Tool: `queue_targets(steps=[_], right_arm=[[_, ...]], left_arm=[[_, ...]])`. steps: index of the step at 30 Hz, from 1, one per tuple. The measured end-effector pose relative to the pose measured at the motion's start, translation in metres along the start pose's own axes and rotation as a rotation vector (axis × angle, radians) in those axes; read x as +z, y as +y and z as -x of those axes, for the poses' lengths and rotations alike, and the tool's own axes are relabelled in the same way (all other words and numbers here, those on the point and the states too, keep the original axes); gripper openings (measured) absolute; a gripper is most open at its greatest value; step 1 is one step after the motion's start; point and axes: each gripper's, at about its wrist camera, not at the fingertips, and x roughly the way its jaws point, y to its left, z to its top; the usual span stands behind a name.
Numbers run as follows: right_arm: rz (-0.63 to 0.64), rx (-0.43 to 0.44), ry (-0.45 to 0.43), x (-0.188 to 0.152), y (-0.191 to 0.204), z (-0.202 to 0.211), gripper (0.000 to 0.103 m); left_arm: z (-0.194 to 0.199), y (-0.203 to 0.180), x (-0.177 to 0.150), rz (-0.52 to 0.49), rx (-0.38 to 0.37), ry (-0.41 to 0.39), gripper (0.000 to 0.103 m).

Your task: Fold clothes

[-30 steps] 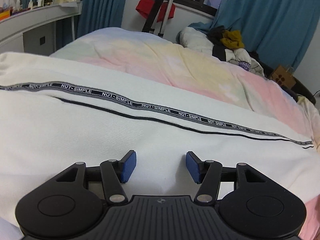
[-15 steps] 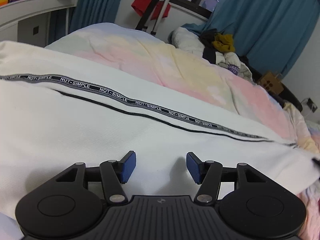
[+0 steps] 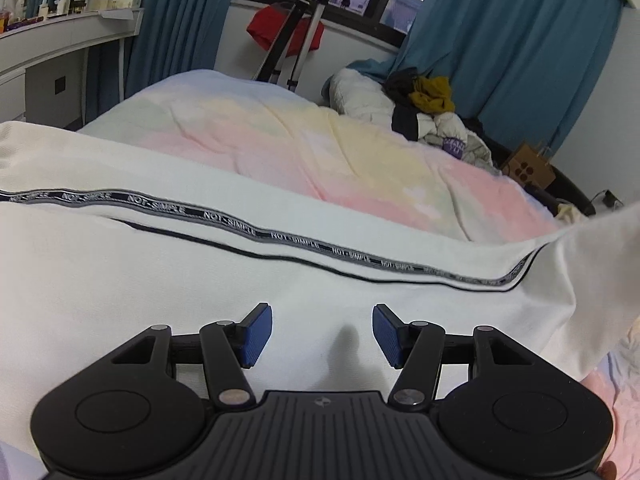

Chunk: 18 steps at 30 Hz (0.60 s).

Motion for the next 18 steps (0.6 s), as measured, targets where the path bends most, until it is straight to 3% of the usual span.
queue_targets(steps=[3,6,10,15,18], right_arm=[[0.181,0.085,-0.024,0.002,0.057,0.011,0.015],[0.371,0.182,-0.005,-0.033,0.118,0.023,0.015],[0.600,0.311,0.056,-0.108,0.181,0.039,0.015],[0.808,0.407,0.222,-0.204,0.218,0.043,0.015],[0.764,0.420,0.212,-0.209,0.208,0.045,0.015]], left_arm=[[0.010,0.005,0.004,0.018,0.005,-0.027,0.058],[0.026,0.019,0.009,0.061,-0.003,-0.081,0.058],[0.041,0.045,0.011,0.170,-0.036,-0.112,0.059],[0.037,0.057,0.012,0.240,-0.108,-0.087,0.060],[0.028,0.055,0.011,0.242,-0.140,-0.060,0.061]])
